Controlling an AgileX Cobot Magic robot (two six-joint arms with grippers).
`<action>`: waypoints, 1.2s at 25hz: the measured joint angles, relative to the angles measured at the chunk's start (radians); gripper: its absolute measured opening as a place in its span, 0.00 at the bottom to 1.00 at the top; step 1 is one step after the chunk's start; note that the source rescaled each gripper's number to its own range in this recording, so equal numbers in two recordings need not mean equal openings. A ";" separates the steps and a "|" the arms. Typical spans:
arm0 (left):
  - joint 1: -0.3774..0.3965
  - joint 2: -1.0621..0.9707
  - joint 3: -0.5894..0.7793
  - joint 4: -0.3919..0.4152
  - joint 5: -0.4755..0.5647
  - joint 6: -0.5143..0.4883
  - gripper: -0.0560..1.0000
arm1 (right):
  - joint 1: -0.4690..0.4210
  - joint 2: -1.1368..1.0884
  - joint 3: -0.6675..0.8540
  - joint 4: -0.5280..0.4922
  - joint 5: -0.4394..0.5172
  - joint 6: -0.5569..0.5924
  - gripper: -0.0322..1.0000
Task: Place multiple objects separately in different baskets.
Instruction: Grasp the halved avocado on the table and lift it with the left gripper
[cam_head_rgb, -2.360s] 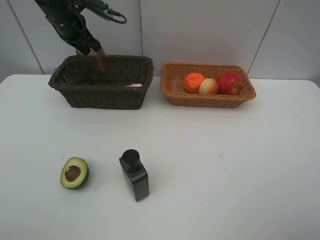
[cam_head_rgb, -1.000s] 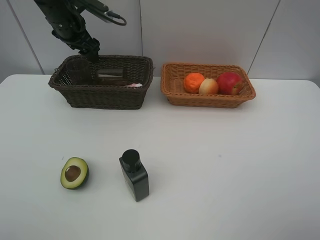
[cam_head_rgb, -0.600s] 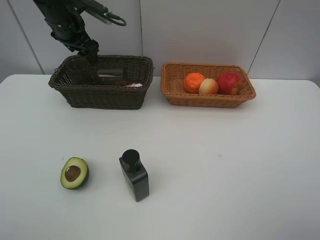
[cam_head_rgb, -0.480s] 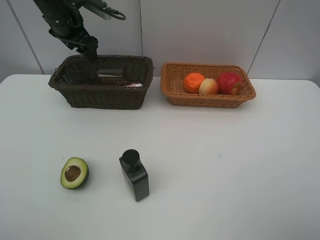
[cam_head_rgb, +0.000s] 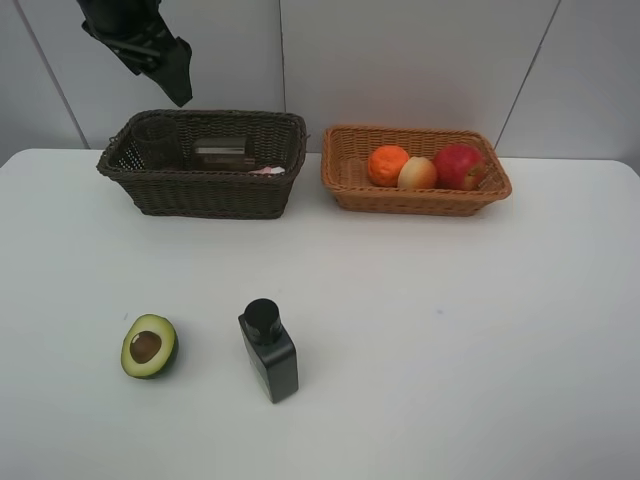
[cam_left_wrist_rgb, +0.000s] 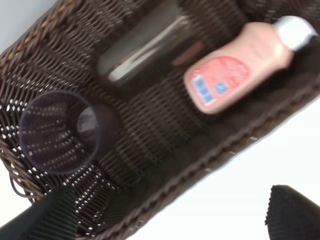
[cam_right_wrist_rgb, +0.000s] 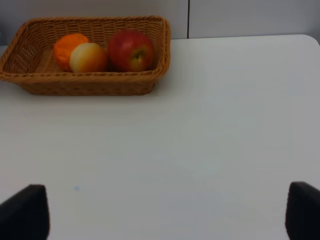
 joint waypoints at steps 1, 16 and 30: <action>-0.015 -0.012 0.000 0.000 0.014 0.009 1.00 | 0.000 0.000 0.000 0.000 0.000 0.000 1.00; -0.205 -0.135 0.141 0.054 0.063 0.227 1.00 | 0.000 0.000 0.000 0.000 0.000 0.000 1.00; -0.229 -0.359 0.564 0.025 0.064 0.693 1.00 | 0.000 0.000 0.000 0.000 0.000 0.000 1.00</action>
